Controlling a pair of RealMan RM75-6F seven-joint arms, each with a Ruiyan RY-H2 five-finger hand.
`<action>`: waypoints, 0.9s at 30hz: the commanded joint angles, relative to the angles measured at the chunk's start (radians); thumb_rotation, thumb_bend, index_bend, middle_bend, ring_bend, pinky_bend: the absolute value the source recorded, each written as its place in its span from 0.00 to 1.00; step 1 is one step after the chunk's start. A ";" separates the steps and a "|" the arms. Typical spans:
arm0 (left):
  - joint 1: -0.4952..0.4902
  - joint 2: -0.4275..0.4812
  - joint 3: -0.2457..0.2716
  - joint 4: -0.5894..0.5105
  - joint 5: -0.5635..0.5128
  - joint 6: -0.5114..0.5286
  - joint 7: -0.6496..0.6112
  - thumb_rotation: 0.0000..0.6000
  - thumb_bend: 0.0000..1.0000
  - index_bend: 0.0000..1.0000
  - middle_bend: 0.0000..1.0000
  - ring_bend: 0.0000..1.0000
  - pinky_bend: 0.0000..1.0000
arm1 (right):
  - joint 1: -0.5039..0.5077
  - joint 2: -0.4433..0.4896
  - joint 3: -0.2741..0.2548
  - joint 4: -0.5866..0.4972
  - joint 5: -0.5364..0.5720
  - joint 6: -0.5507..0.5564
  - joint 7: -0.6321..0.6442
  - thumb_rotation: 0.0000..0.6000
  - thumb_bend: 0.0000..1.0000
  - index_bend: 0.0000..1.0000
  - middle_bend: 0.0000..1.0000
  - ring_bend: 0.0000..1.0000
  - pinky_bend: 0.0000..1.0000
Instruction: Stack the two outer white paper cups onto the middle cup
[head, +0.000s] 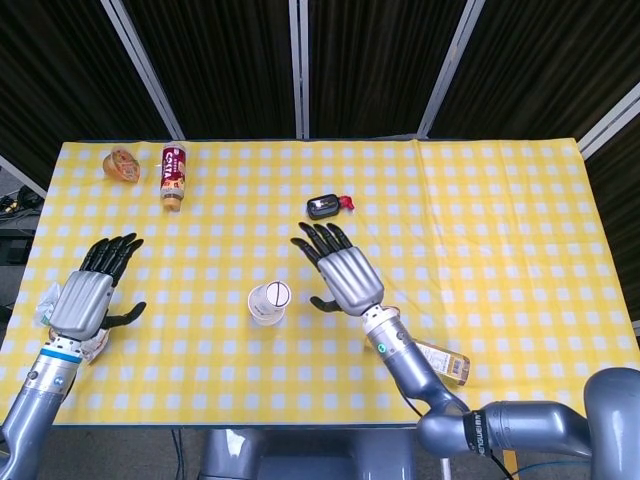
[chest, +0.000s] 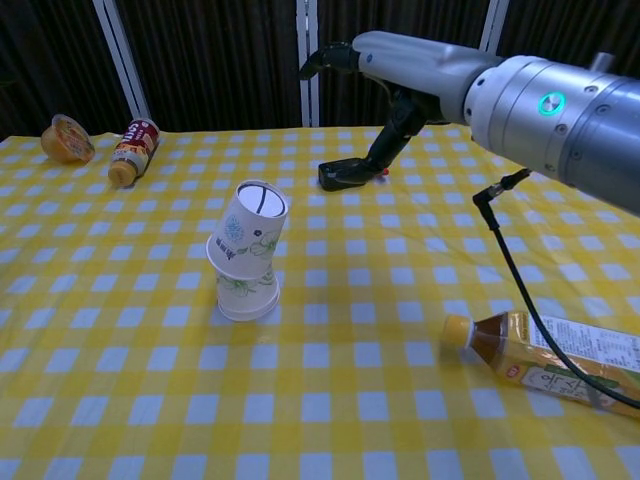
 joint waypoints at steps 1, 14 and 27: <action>0.000 -0.003 0.000 -0.002 0.004 0.003 0.007 1.00 0.28 0.00 0.00 0.00 0.00 | -0.023 0.016 0.001 0.021 0.003 0.010 0.026 1.00 0.07 0.13 0.00 0.00 0.00; 0.001 -0.009 0.002 0.002 0.006 0.003 0.018 1.00 0.28 0.00 0.00 0.00 0.00 | 0.011 -0.076 0.042 0.097 -0.002 -0.006 0.052 1.00 0.00 0.10 0.00 0.00 0.00; -0.003 -0.006 -0.001 0.009 -0.009 -0.016 -0.001 1.00 0.28 0.00 0.00 0.00 0.00 | 0.064 -0.185 0.077 0.200 0.045 -0.035 0.036 1.00 0.00 0.09 0.00 0.00 0.00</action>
